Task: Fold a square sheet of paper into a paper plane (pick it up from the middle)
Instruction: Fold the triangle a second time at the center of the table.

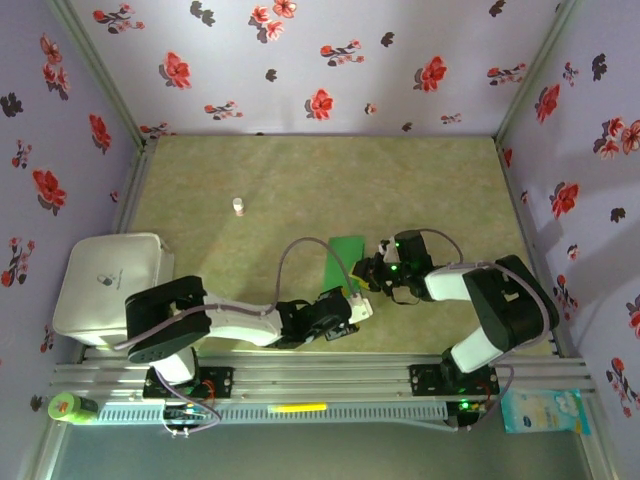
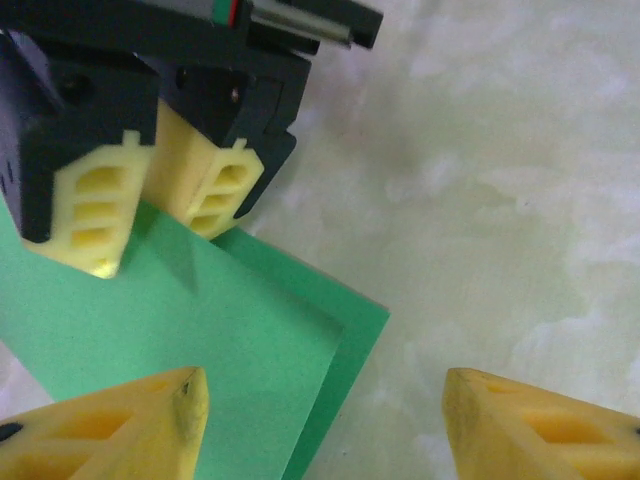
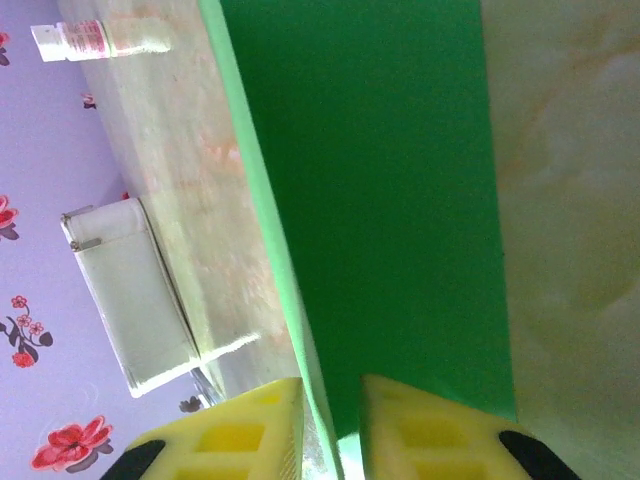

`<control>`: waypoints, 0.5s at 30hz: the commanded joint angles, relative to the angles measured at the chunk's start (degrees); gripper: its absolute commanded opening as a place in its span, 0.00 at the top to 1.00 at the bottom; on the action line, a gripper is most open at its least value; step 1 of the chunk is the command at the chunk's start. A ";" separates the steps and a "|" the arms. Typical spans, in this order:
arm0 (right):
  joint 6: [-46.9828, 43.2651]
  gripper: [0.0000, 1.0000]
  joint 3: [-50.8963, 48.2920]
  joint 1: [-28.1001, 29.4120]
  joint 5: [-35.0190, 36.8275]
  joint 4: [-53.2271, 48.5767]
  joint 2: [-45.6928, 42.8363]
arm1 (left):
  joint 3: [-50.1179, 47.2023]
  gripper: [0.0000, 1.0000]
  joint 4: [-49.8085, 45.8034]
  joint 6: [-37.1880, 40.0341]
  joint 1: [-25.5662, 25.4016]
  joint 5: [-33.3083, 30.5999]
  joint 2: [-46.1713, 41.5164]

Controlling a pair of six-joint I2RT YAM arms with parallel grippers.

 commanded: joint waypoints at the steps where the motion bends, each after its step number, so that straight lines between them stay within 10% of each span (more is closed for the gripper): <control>1: -0.61 0.80 0.69 -0.05 0.05 -1.70 -1.21 | 1.27 0.36 2.44 1.46 -0.55 -4.50 1.45; 15: -1.80 0.88 1.57 -0.02 1.03 -5.73 -2.84 | 1.89 0.35 6.42 1.42 -1.00 -8.90 4.95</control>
